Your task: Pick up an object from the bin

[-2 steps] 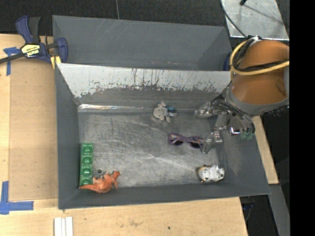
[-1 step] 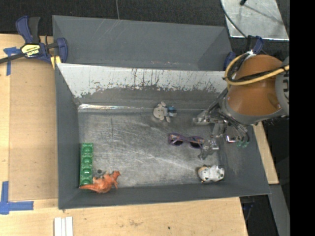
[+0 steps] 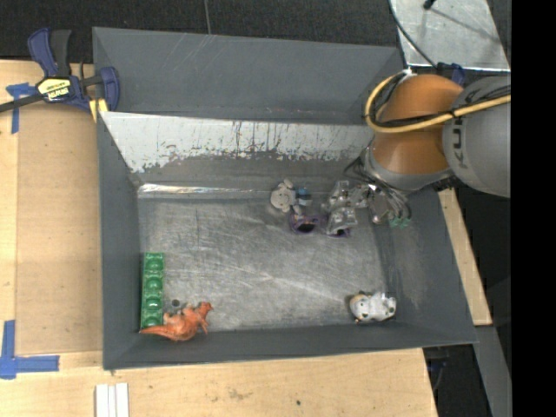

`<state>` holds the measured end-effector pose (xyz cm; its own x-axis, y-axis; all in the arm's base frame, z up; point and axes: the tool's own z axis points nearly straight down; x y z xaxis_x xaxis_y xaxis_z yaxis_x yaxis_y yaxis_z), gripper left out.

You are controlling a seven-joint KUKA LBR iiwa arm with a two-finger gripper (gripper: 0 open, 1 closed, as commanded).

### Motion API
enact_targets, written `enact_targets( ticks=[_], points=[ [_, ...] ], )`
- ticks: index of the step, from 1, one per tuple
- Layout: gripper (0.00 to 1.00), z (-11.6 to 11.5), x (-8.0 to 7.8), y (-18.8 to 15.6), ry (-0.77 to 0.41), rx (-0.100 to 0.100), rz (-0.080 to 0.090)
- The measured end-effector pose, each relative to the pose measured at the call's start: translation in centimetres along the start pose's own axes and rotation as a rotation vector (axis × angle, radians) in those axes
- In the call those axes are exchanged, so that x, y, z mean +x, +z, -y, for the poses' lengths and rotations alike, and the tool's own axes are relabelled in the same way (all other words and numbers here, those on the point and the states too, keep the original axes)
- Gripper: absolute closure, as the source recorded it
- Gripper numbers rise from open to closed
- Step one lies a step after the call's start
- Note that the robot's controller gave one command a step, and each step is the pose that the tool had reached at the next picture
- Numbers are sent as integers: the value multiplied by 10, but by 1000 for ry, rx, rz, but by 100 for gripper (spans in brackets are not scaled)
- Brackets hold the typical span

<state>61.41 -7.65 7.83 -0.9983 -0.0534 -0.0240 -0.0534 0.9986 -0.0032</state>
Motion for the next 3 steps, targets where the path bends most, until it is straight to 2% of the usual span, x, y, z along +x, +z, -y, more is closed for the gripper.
enact_targets(
  ticks=[1,2,3],
  points=[
    [100,0,0,0,0,0,0],
    [100,-18,12,-52,1,-4,-25],
    [100,7,-5,-90,-4,-4,-18]
  ],
)
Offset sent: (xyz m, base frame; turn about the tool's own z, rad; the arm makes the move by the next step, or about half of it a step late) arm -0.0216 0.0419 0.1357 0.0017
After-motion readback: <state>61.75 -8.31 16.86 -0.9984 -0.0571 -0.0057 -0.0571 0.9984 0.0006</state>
